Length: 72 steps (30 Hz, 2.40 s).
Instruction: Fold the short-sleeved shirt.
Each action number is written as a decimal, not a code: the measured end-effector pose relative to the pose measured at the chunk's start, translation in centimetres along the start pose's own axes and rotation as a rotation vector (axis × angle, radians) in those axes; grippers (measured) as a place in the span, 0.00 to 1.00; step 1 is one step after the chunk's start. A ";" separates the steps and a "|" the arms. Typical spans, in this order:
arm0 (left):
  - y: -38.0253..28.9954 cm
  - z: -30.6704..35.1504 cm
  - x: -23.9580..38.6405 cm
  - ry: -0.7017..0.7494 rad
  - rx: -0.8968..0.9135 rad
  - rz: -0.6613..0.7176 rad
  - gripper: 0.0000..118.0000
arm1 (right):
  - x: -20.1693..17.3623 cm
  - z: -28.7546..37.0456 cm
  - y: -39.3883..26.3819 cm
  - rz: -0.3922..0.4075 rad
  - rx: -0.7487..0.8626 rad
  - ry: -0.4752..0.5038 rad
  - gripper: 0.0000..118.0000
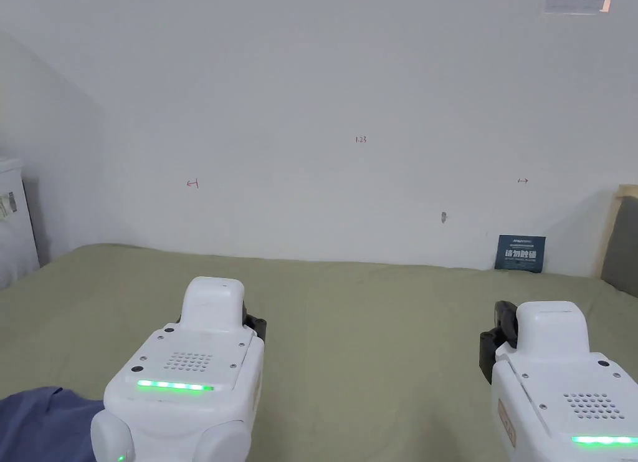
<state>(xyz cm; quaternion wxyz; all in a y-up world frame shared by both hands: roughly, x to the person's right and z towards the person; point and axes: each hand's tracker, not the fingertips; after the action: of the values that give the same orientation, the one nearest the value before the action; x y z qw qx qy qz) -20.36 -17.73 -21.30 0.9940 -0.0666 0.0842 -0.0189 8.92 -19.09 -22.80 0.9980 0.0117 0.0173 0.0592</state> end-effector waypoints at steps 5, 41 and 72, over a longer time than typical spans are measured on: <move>-0.2 0.1 -0.1 -0.002 -0.004 -0.005 0.00 | 0.3 -0.2 -0.2 -0.020 -0.025 0.011 0.00; -4.8 8.3 -25.7 0.567 -0.178 0.150 0.00 | -26.7 -4.3 -0.9 -0.080 -0.116 0.646 0.00; -25.0 -21.5 -24.7 0.154 -0.905 0.269 0.99 | -23.9 -7.8 -15.9 -0.028 -0.490 0.632 0.00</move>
<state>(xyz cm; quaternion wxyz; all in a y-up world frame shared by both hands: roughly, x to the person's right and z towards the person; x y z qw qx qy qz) -48.97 -44.01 -34.82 0.8498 -0.4795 0.1652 0.1436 -13.25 -37.52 -30.20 0.9174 -0.2459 0.3092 0.0488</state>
